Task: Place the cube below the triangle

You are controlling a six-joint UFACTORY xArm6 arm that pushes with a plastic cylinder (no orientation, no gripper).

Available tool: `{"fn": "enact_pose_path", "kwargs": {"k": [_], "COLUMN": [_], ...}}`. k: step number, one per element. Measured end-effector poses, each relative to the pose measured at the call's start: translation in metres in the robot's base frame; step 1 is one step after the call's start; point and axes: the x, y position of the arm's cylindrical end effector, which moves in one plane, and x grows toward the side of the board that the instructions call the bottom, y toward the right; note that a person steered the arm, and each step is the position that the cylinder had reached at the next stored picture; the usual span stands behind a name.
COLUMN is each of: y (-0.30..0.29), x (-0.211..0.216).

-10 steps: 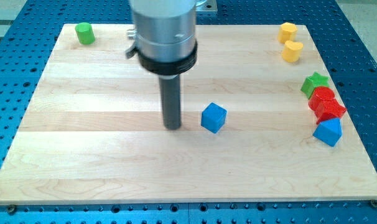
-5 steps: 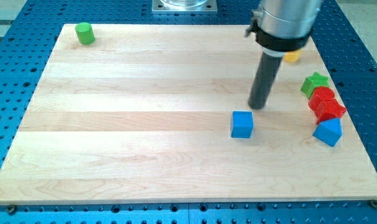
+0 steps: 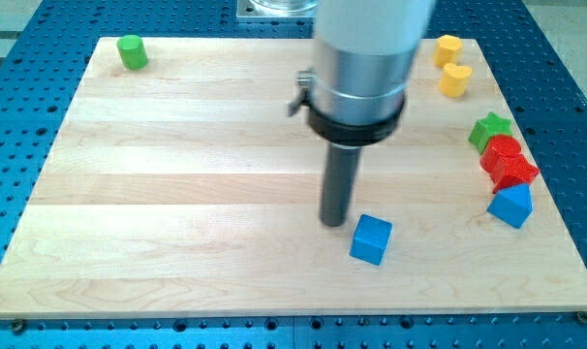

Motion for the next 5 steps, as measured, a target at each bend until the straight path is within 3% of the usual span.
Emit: {"fn": "enact_pose_path", "kwargs": {"k": [1, 4, 5], "y": [-0.011, 0.129, 0.104], "x": [0.019, 0.033, 0.035]}}
